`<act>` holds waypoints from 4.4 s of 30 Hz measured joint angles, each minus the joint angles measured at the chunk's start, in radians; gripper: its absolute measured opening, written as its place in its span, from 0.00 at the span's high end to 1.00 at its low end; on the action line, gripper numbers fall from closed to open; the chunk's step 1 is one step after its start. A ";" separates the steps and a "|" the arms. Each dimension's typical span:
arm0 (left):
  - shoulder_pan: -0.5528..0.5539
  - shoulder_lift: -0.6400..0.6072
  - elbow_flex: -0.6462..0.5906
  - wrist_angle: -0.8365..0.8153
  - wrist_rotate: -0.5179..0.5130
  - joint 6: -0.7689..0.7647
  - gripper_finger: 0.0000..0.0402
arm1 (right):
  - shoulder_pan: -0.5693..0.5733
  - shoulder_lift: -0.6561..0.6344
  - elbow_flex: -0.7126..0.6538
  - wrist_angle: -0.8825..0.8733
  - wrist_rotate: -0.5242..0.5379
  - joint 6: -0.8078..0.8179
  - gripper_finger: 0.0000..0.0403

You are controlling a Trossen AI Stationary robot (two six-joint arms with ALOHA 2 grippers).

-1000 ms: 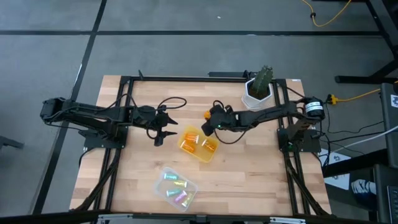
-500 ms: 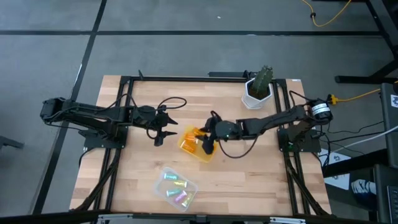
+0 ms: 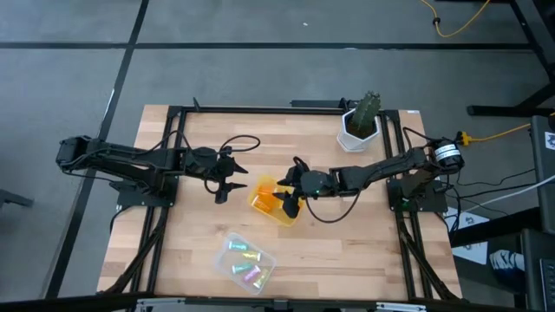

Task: Pick and place medicine bottles into bin by pill shape (circle, oval)
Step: Return to Home Position

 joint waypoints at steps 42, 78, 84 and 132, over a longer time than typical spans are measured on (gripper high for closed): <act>0.000 0.000 0.000 0.000 0.000 0.000 0.47 | -0.179 0.025 -0.002 -0.295 0.063 0.244 0.46; 0.000 -0.017 0.122 -0.042 -0.057 0.113 0.47 | -0.222 -0.225 -0.001 -0.337 0.130 -0.240 0.46; -0.020 -0.094 0.125 -0.091 -0.059 0.019 0.47 | -0.243 -0.322 -0.001 -0.441 0.132 -0.307 0.46; -0.080 -0.884 -0.519 0.212 -0.262 -0.213 0.47 | -0.347 -0.364 0.000 -0.417 0.192 -0.393 0.46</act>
